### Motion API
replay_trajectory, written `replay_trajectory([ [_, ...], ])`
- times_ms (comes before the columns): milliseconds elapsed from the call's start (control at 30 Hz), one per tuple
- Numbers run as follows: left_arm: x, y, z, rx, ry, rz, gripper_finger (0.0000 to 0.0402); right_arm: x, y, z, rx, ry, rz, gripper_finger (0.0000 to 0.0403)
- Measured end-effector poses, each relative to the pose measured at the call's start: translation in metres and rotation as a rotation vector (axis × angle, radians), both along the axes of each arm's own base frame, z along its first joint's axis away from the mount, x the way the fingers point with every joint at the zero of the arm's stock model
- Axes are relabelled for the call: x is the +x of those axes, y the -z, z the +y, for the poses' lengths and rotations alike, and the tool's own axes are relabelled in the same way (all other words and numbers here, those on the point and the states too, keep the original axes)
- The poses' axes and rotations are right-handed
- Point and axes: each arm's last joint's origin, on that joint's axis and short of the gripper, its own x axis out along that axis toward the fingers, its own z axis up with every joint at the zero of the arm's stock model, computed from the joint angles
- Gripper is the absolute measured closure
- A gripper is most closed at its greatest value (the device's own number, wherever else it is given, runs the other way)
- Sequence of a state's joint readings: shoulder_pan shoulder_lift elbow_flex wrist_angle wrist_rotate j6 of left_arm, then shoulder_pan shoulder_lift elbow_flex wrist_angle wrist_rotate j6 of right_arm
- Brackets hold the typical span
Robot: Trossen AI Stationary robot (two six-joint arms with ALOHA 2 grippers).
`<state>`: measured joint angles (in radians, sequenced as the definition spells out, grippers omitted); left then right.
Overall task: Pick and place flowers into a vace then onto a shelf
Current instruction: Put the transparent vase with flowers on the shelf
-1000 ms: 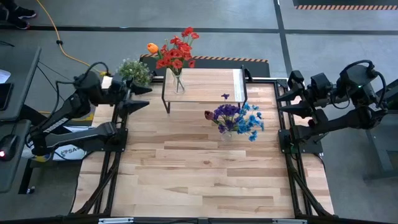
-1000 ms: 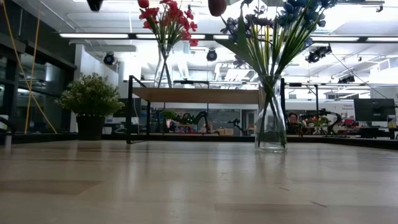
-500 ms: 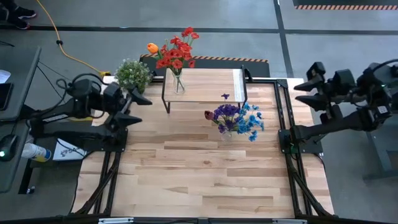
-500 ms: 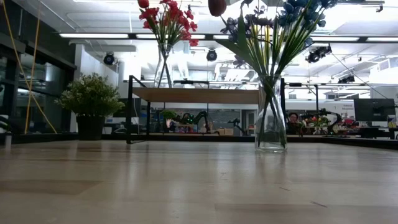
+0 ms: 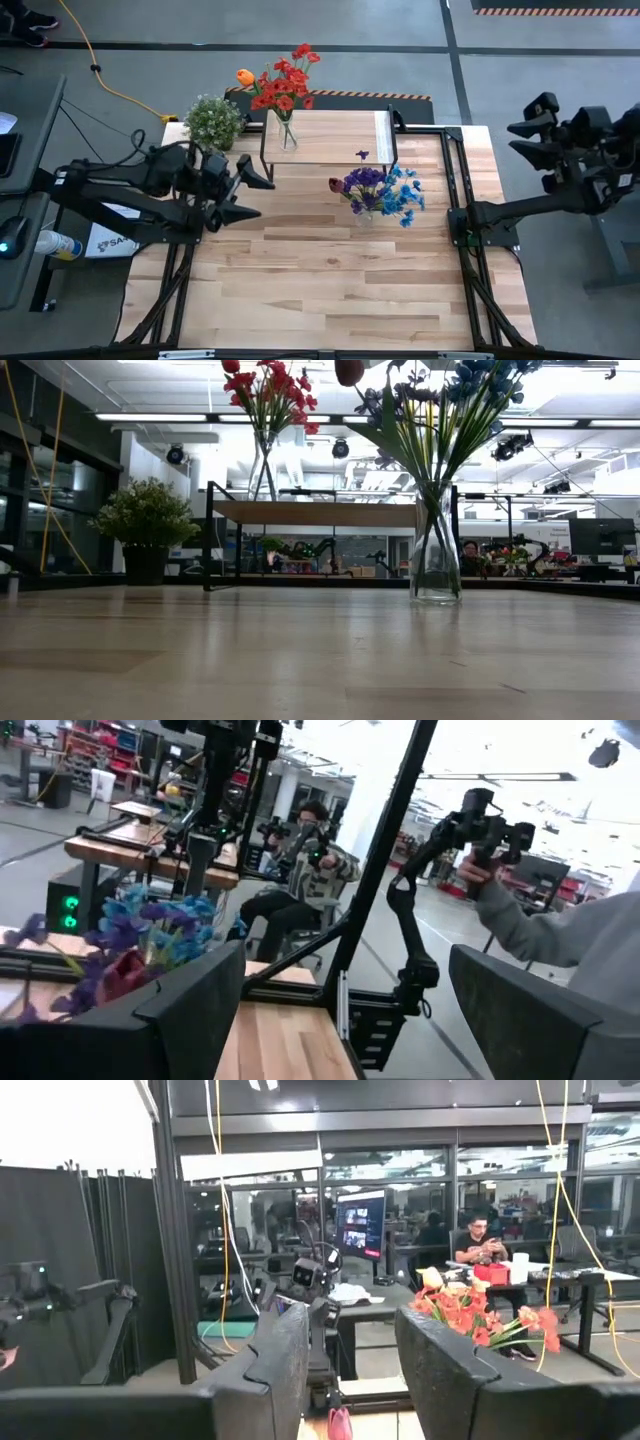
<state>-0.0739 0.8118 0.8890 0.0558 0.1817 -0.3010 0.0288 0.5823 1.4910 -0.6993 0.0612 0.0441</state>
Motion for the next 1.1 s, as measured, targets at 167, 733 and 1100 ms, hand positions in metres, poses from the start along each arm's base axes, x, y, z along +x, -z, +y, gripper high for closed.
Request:
replay_trajectory([
  [167,0.007,-0.001,-0.013,-0.026,0.039,-0.026,0.0021,-0.009,0.005,0.0,0.003,-0.001,0.016,0.0261],
  [733,0.003,0.007,-0.06,-0.091,-0.101,0.047,0.0021,-0.037,0.048,-0.006,0.114,0.172,0.339,0.026],
  [1100,0.004,0.021,-0.067,-0.118,-0.236,0.168,0.0021,-0.041,0.069,-0.006,0.28,0.194,0.543,0.0261],
])
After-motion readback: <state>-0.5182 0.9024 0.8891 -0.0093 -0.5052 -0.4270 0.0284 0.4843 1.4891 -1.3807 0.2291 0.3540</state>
